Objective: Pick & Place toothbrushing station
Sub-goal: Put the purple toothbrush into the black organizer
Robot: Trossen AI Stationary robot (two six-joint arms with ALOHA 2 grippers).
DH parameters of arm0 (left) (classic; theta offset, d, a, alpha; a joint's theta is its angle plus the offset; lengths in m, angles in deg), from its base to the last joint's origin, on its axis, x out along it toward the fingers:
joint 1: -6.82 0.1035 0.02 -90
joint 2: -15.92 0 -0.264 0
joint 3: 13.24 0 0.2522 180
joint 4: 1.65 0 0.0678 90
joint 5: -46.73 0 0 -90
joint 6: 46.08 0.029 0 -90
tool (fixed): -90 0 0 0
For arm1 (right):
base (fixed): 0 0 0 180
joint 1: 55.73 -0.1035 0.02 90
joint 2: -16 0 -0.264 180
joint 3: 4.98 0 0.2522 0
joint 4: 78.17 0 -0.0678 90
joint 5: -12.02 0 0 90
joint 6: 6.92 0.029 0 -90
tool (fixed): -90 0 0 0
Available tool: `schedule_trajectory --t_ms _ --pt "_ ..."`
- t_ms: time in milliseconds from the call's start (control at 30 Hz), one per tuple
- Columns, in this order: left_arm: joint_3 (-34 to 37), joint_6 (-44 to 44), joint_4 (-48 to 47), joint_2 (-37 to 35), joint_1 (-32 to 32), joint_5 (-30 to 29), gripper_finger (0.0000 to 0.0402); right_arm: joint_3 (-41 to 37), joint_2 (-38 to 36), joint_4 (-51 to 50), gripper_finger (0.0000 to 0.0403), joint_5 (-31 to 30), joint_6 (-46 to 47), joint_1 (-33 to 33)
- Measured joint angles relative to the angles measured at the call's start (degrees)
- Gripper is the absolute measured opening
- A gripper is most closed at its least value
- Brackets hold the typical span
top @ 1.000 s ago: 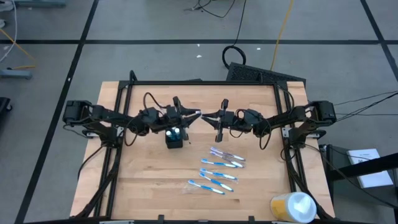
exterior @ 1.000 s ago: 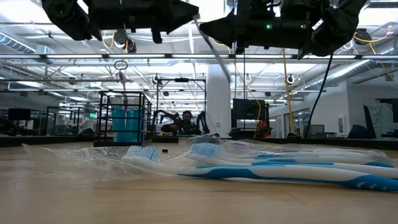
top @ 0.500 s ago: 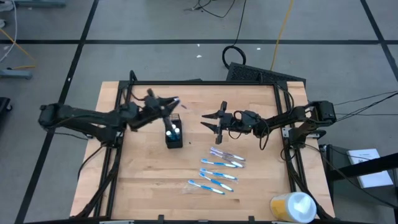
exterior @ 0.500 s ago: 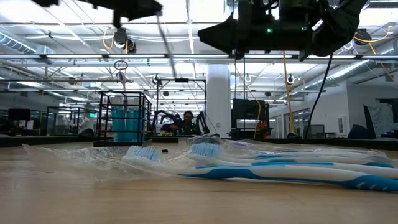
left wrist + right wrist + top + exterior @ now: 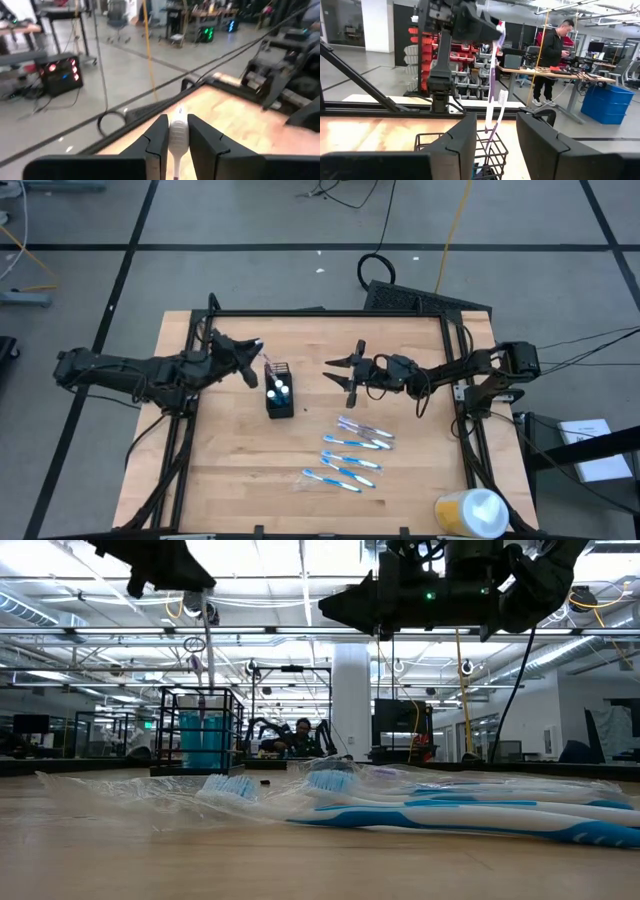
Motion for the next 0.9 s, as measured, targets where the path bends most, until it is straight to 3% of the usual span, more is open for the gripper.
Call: schedule_trajectory --t_ms 600,900 --pt "2.7 -7.4 -3.8 3.9 1.0 -2.5 0.0057 0.0 0.0 -0.3 0.0130 0.0 0.2 0.0" --pt "6.9 -9.2 3.8 4.6 1.3 -2.7 0.0060 0.0 0.0 -0.7 0.0130 0.2 1.2 0.0"
